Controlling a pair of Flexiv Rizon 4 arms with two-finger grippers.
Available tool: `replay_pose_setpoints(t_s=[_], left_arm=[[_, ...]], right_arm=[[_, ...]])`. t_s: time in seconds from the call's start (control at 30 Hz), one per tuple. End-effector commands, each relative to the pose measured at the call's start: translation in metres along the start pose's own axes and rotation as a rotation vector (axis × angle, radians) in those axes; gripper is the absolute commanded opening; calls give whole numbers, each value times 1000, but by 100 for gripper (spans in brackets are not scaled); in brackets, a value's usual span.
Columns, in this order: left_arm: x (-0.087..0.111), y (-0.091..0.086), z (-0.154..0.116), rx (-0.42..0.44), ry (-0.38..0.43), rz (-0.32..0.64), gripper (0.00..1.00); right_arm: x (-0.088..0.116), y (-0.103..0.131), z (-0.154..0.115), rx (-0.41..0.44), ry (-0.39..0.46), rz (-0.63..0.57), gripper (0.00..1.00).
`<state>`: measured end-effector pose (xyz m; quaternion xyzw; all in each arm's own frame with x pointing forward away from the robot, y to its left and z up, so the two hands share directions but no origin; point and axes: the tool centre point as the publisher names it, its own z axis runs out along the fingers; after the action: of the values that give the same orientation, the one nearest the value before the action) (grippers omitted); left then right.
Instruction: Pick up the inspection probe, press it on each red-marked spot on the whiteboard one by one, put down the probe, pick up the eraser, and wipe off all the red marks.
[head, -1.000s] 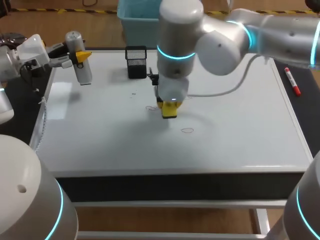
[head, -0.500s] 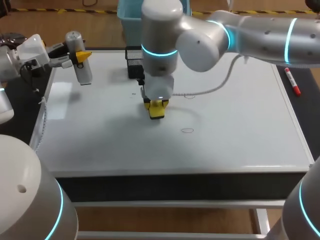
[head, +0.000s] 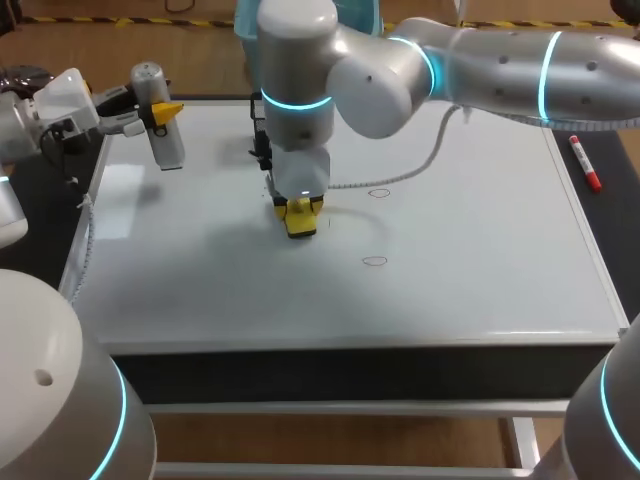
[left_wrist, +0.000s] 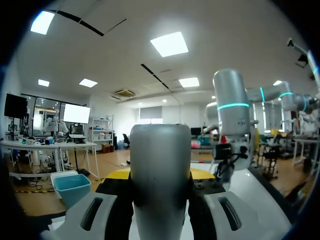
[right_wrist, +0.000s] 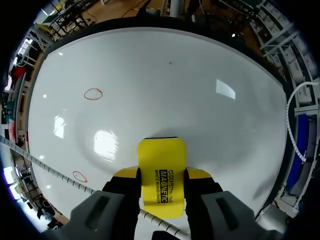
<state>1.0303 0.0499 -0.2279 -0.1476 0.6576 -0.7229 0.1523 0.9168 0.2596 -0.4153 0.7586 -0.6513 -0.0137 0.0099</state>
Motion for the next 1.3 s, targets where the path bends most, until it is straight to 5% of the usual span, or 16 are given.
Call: replay_pose_setpoints(t_s=[0.03, 0.5, 1.0, 1.3], left_arm=[[-1, 0, 1, 2, 2, 0, 0], [-1, 0, 1, 2, 2, 0, 0], [-1, 0, 1, 2, 2, 0, 0], [-1, 0, 1, 2, 2, 0, 0]], right_arm=[[-4, -4, 5, -1, 12, 1, 0], [4, -3, 16, -16, 12, 8, 0], [54, -4, 21, -31, 21, 111, 0], [79, -5, 2, -17, 13, 143, 0]])
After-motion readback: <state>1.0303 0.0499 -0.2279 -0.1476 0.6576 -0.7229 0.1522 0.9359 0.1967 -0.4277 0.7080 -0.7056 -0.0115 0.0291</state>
